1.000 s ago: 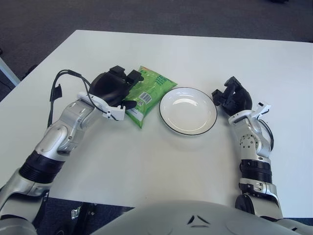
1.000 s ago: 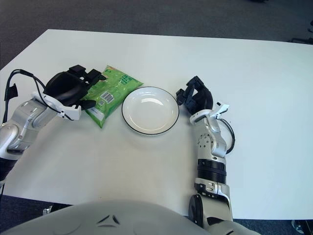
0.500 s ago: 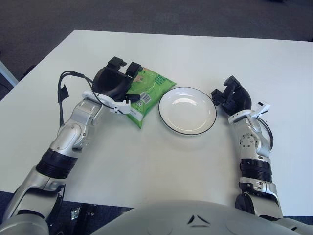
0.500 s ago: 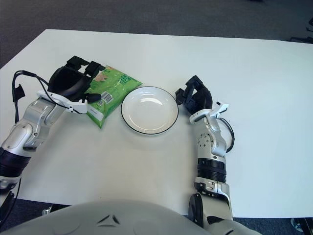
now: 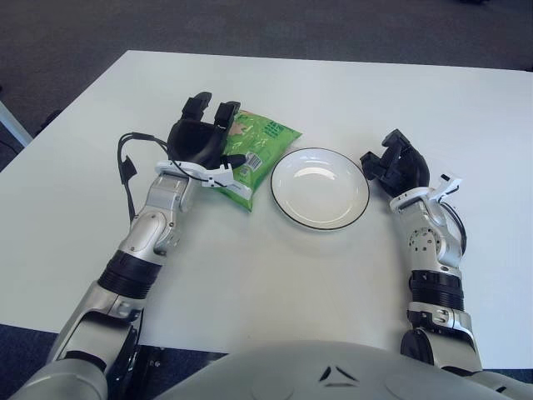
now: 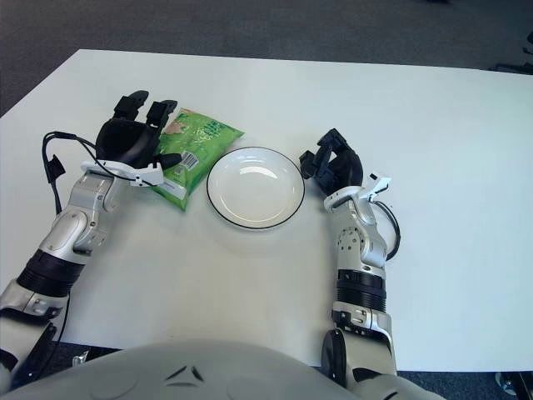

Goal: Put the snack into the plate.

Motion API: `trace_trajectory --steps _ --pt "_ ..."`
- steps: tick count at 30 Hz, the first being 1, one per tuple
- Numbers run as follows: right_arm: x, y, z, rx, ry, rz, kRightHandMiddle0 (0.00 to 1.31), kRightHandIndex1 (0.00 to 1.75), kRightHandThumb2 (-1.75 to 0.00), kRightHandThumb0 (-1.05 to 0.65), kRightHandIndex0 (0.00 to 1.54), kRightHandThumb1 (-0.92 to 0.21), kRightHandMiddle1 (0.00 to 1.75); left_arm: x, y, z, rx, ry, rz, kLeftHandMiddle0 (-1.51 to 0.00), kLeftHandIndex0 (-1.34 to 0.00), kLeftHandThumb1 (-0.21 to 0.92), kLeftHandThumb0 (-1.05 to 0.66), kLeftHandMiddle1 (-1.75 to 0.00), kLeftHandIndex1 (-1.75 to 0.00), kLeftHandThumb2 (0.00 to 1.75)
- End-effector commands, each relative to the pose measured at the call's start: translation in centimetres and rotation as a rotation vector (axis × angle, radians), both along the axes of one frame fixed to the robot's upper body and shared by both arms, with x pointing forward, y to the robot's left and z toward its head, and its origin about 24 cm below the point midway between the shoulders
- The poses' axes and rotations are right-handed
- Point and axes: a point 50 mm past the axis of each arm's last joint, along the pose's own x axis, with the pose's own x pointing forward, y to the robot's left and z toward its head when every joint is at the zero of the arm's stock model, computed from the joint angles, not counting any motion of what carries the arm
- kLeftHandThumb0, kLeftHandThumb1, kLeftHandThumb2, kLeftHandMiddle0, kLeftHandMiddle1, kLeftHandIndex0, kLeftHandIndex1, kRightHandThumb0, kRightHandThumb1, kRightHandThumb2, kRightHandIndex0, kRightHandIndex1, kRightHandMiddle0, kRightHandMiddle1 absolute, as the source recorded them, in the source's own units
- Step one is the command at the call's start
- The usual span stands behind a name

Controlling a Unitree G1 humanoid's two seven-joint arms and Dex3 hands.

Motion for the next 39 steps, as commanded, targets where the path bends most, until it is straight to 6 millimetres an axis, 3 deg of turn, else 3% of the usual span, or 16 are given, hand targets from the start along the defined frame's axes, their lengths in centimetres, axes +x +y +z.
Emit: trace_trajectory --steps 1,9,17,23,32,39 --pt "-1.6 -0.1 -2.8 0.039 0.108 -0.025 0.69 1.75 -1.43 -0.52 1.26 -0.23 1.75 0.3 -0.4 0.0 -0.018 0.017 -0.011 0.0 0.0 0.92 -1.04 -0.17 -0.47 0.7" --pt "-1.6 0.0 -2.7 0.04 0.106 -0.029 0.69 1.75 -1.43 -0.52 1.27 -0.23 1.75 0.1 -2.8 -0.2 -0.1 0.117 -0.014 0.0 0.0 0.92 -1.05 -0.13 -0.45 0.79" --pt "-1.6 0.0 -2.6 0.039 0.102 -0.029 0.69 1.75 -1.42 -0.52 1.27 -0.23 1.75 -0.1 -3.2 0.0 -0.136 0.192 -0.015 -0.02 0.0 0.92 -1.05 -0.13 -0.46 0.84" --pt "-1.7 0.1 -2.5 0.033 0.098 -0.029 0.69 1.75 -1.42 -0.52 1.27 -0.23 1.75 -0.7 -3.7 0.3 -0.178 0.264 -0.118 -0.02 0.0 0.92 -1.05 -0.13 -0.45 0.84" --pt "-1.7 0.1 -2.4 0.037 0.098 -0.03 0.68 1.75 -1.42 -0.52 1.28 -0.23 1.75 -1.0 -3.7 0.8 -0.171 0.378 -0.417 0.0 0.0 0.92 -1.05 -0.04 -0.4 0.83" --pt "-1.8 0.1 -2.4 0.035 0.098 -0.03 0.69 1.75 -1.42 -0.52 1.28 -0.23 1.75 -0.7 -3.5 0.7 -0.159 0.445 -0.496 0.0 0.0 0.92 -1.05 0.0 -0.38 0.7"
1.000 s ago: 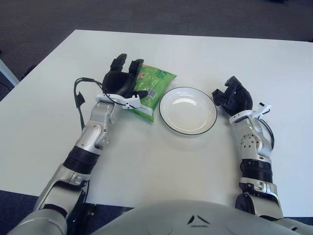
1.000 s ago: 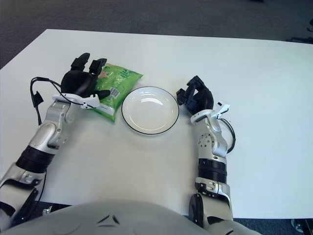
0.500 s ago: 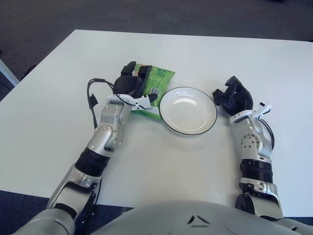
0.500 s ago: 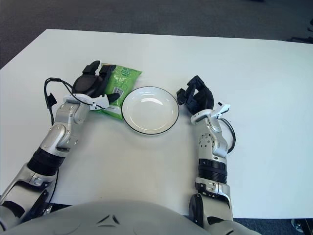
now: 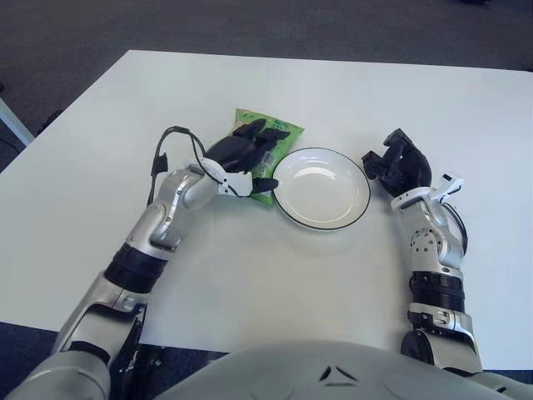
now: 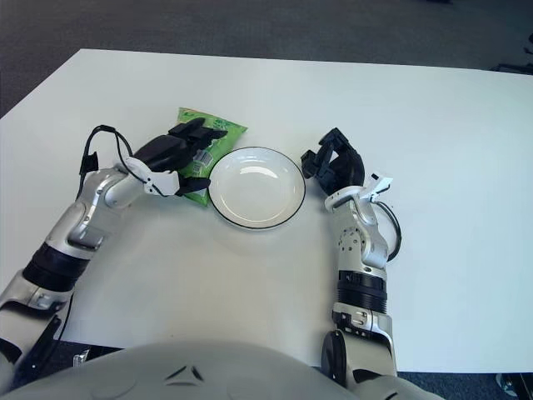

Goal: Put the snack into the plate.

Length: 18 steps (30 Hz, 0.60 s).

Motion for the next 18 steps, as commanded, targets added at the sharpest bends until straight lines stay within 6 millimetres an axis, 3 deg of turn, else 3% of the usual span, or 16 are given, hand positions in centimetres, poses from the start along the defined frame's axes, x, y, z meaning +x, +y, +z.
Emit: trace_trajectory --steps 1,18 --pt "-1.6 0.2 -2.7 0.04 0.102 -0.016 0.69 1.75 -1.42 -0.52 1.28 -0.23 1.75 0.3 0.2 0.4 0.025 0.013 -0.042 0.0 0.0 0.92 -1.05 0.0 -0.37 0.68" --pt "-1.8 0.2 -2.6 0.042 0.109 -0.028 0.68 1.75 -1.42 -0.52 1.27 -0.23 1.75 1.4 1.3 -1.1 0.334 0.078 -0.13 0.0 0.0 0.92 -1.05 0.0 -0.22 0.38"
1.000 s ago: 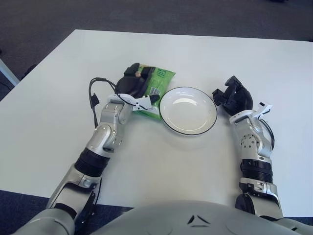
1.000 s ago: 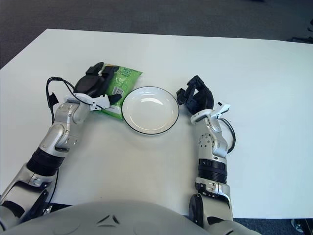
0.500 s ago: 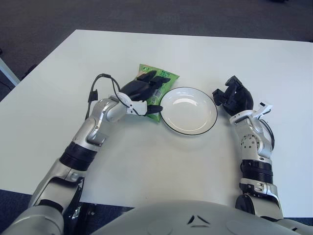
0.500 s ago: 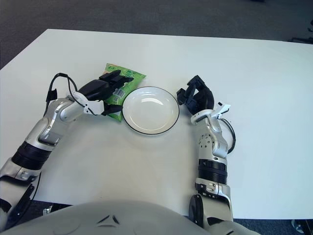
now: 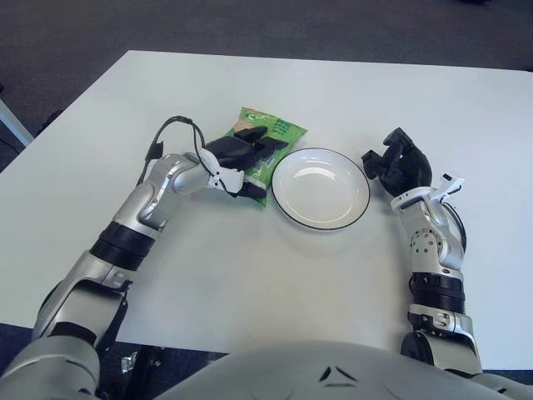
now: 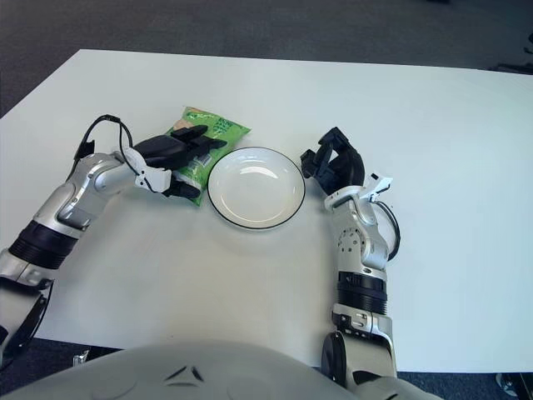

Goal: Put the snack into the plate.

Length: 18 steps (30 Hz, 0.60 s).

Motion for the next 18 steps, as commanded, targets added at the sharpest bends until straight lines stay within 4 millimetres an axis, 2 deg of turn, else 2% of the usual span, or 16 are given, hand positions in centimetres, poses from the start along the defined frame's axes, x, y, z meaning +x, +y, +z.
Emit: trace_trajectory --steps 1,18 --pt "-1.69 0.05 -2.79 0.048 0.108 -0.022 0.68 1.75 -1.42 -0.52 1.27 -0.23 1.75 0.09 0.59 -0.98 0.1 0.028 -0.001 0.0 0.0 0.92 -1.05 0.0 -0.21 0.38" --pt "-1.65 -0.04 -2.73 0.05 0.116 -0.024 0.68 1.75 -1.42 -0.51 1.26 -0.23 1.75 0.6 1.39 -1.36 0.269 -0.009 0.032 0.0 0.0 0.9 -1.05 0.0 -0.09 0.22"
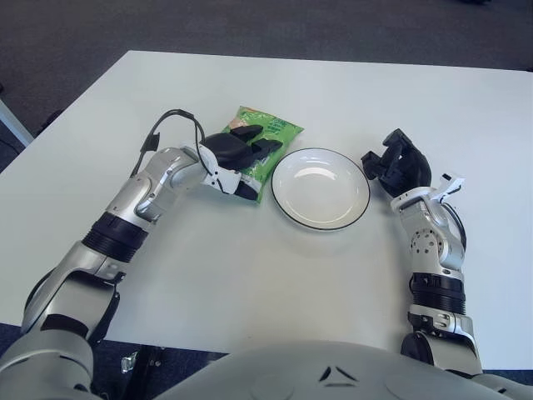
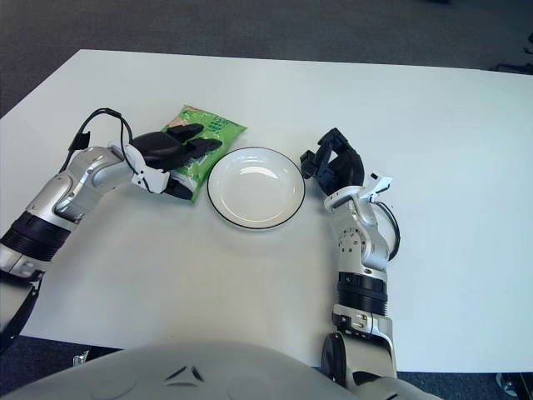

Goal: Put the snack into the plate.

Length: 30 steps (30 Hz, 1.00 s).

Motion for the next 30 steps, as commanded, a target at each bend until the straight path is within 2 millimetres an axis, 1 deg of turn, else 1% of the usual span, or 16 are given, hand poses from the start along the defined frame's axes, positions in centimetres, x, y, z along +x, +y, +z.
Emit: trace_trajectory --steps 1,11,13,15,18,19,20,21,22,23,24,25,27,28,29,30 --pt "-1.6 -0.1 -2.7 0.046 0.099 -0.027 0.68 1.75 -1.42 -0.51 1.26 -0.23 1.75 0.2 1.0 -1.3 0.114 0.05 0.04 0.0 0.0 0.89 -1.05 0.0 -0.08 0.22" --pt "-1.5 -0.1 -2.6 0.046 0.097 -0.03 0.68 1.75 -1.42 -0.52 1.27 -0.23 1.75 0.9 1.7 -1.9 0.211 0.0 0.085 0.0 0.0 0.87 -1.05 0.0 -0.07 0.19" --pt "-1.5 -0.1 -2.6 0.046 0.097 -0.029 0.68 1.75 -1.42 -0.52 1.27 -0.23 1.75 1.0 1.9 -2.1 0.214 -0.014 0.103 -0.01 0.0 0.87 -1.05 -0.01 -0.09 0.19" --pt "-1.5 -0.1 -2.7 0.046 0.096 -0.028 0.68 1.75 -1.42 -0.52 1.28 -0.23 1.75 1.2 2.1 -2.3 0.216 -0.032 0.119 -0.07 0.0 0.86 -1.05 -0.04 -0.13 0.18" --pt "-1.5 -0.1 -2.7 0.046 0.095 -0.027 0.68 1.75 -1.42 -0.52 1.28 -0.23 1.75 1.3 2.2 -2.4 0.214 -0.062 0.134 -0.02 0.0 0.82 -1.04 -0.69 -0.3 0.18" --pt "-1.5 -0.1 -2.7 0.045 0.095 -0.027 0.68 1.75 -1.42 -0.52 1.28 -0.23 1.75 1.3 2.2 -2.4 0.209 -0.075 0.138 -0.02 0.0 0.81 -1.03 -0.77 -0.32 0.18" --pt "-1.6 -0.1 -2.6 0.045 0.095 -0.027 0.68 1.75 -1.42 -0.52 1.28 -0.23 1.75 1.3 2.2 -2.4 0.205 -0.084 0.14 -0.01 0.0 0.79 -1.0 -0.97 -0.4 0.18" --pt "-1.6 -0.1 -2.6 0.045 0.094 -0.027 0.68 1.75 -1.42 -0.52 1.28 -0.23 1.75 1.4 2.3 -2.5 0.196 -0.108 0.145 -0.01 0.0 0.78 -0.97 -1.11 -0.46 0.19" --pt "-1.6 -0.1 -2.6 0.045 0.094 -0.027 0.68 1.75 -1.42 -0.52 1.28 -0.23 1.75 1.5 2.3 -2.6 0.191 -0.126 0.148 -0.01 0.0 0.72 -0.89 -1.21 -0.58 0.26" --pt "-1.6 -0.1 -2.6 0.045 0.094 -0.028 0.68 1.75 -1.42 -0.52 1.28 -0.23 1.75 1.7 2.5 -2.7 0.183 -0.154 0.154 -0.01 0.0 0.59 -0.76 -1.36 -0.79 0.48" --pt "-1.6 -0.1 -2.6 0.045 0.094 -0.028 0.68 1.75 -1.42 -0.52 1.28 -0.23 1.75 1.9 2.8 -3.1 0.174 -0.185 0.163 -0.02 0.0 0.47 -0.62 -1.49 -1.05 0.7" --pt "-1.6 -0.1 -2.6 0.046 0.094 -0.029 0.68 1.75 -1.42 -0.52 1.28 -0.23 1.75 2.0 3.0 -3.4 0.169 -0.205 0.168 -0.03 0.0 0.42 -0.55 -1.54 -1.16 0.79" --pt "-1.6 -0.1 -2.6 0.046 0.094 -0.03 0.68 1.75 -1.42 -0.52 1.28 -0.23 1.75 2.2 3.8 -4.5 0.149 -0.262 0.187 -0.08 0.0 0.29 -0.35 -1.66 -1.47 1.04" --pt "-1.6 -0.1 -2.6 0.047 0.094 -0.031 0.68 1.75 -1.42 -0.52 1.28 -0.23 1.75 2.2 4.0 -4.9 0.13 -0.293 0.194 -0.1 0.0 0.27 -0.31 -1.68 -1.52 1.08" --pt "-1.6 -0.1 -2.6 0.048 0.094 -0.032 0.68 1.75 -1.42 -0.52 1.28 -0.23 1.75 2.2 4.2 -5.2 0.117 -0.316 0.197 -0.24 -0.02 0.35 -0.05 -1.68 -1.6 1.07" --pt "-1.6 -0.1 -2.6 0.05 0.094 -0.033 0.68 1.75 -1.42 -0.52 1.27 -0.23 1.75 2.3 4.4 -5.5 0.093 -0.349 0.2 -0.33 -0.04 0.41 0.11 -1.68 -1.66 1.05"
